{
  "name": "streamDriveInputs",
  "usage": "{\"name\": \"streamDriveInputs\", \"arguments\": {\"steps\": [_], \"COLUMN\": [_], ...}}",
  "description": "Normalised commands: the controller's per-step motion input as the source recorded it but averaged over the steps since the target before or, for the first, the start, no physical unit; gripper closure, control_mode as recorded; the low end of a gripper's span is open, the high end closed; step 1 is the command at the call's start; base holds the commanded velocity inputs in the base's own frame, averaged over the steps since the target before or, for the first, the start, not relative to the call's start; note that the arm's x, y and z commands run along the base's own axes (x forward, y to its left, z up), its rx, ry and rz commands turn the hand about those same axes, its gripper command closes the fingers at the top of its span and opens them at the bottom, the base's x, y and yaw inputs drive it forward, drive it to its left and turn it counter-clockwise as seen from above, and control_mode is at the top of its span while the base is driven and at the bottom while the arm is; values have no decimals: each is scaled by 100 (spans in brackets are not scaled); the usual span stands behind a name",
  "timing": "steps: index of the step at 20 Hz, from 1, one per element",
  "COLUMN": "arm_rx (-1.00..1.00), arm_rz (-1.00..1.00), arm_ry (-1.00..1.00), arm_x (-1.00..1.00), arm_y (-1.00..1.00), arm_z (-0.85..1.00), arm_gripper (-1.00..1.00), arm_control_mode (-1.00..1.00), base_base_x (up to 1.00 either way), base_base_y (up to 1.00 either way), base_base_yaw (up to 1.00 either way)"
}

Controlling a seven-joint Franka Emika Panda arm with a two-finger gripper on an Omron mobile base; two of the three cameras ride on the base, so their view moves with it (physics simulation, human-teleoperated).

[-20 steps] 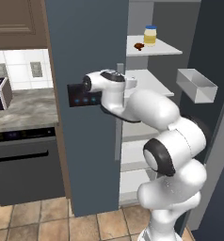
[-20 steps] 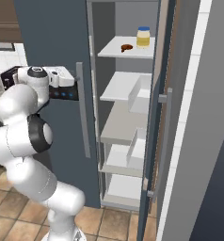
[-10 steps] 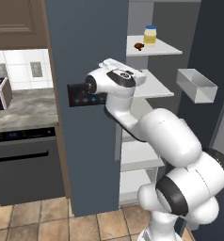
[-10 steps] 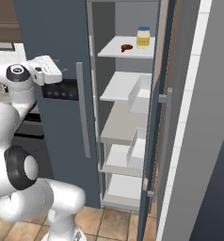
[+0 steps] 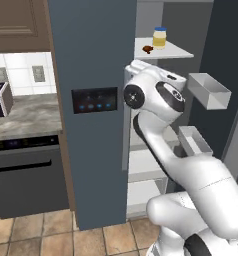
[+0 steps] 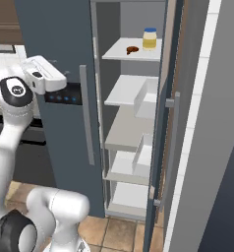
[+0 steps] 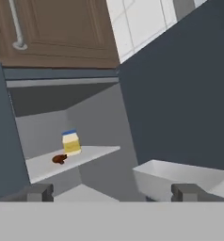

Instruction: Pick up the frozen chicken drumstick from the freezer, place it on any shelf in the fridge, and close the fridge and freezer doors when done.

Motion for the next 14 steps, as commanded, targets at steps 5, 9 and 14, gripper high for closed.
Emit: {"name": "streamDriveInputs", "arguments": {"steps": [5, 9, 14], "arm_rx": [-1, -6, -12], "arm_rz": [30, 35, 26], "arm_ry": [8, 18, 13], "arm_x": [-100, -100, -94], "arm_y": [-70, -72, -29], "arm_z": [12, -1, -16], "arm_gripper": [-100, -100, -100], "arm_control_mode": [-100, -100, -100], "base_base_x": [0, 0, 0], "base_base_y": [0, 0, 0], "base_base_yaw": [0, 0, 0]}}
